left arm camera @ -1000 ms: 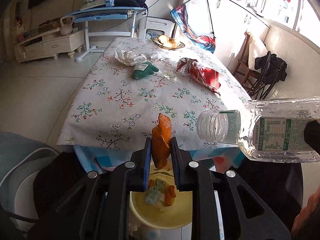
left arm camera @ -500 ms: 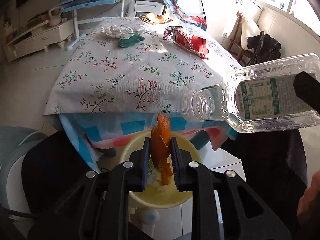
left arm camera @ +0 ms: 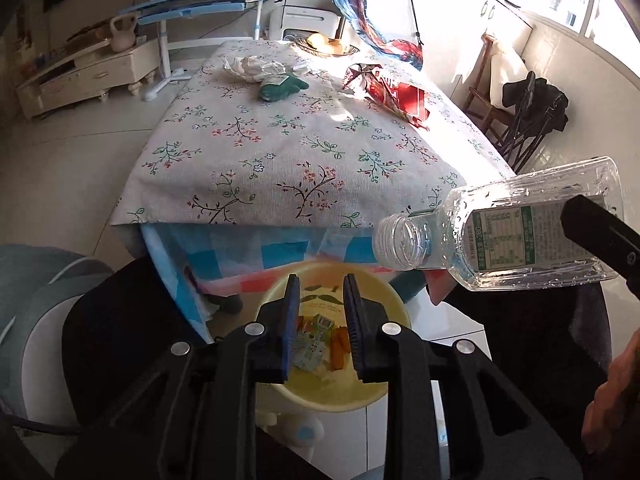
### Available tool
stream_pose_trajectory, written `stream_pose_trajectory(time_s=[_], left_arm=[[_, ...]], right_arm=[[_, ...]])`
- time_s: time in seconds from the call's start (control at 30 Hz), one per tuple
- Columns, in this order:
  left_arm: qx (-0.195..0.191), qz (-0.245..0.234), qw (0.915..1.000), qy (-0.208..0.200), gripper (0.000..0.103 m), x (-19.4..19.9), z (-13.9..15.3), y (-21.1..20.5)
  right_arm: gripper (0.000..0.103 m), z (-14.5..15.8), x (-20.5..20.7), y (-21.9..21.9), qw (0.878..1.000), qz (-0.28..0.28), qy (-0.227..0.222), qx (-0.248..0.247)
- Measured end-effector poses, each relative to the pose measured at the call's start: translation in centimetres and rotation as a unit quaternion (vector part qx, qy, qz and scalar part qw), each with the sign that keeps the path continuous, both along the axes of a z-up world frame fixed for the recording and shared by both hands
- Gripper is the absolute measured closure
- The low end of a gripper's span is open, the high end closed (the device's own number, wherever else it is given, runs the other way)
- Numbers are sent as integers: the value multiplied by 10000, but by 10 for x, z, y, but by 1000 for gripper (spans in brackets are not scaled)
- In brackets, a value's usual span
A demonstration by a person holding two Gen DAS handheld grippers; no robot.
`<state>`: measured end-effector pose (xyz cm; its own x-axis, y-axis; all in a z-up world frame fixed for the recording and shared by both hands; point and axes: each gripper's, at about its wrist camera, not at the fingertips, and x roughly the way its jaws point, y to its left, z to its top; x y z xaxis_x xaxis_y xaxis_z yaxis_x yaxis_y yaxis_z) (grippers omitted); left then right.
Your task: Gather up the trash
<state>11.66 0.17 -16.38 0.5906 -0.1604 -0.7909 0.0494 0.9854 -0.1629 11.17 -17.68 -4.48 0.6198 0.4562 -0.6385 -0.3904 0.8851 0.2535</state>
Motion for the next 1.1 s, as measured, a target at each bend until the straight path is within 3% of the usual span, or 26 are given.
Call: stream_pose_trajectory(time_s=[0.37, 0.73, 0.83, 1.1], left_arm=[[175, 90, 9994, -276, 71, -7, 16, 1], [192, 112, 9992, -323, 70, -9, 17, 1], [203, 132, 9991, -344, 68, -10, 19, 0], [200, 165, 9990, -355, 65, -11, 19, 2]], right_arm=[[46, -23, 3, 8, 9992, 132, 387, -34], [45, -39, -1, 29, 9980, 344, 495, -204], [34, -50, 3, 31, 9968, 311, 667, -301], [33, -49, 6, 18, 9975, 73, 695, -128]])
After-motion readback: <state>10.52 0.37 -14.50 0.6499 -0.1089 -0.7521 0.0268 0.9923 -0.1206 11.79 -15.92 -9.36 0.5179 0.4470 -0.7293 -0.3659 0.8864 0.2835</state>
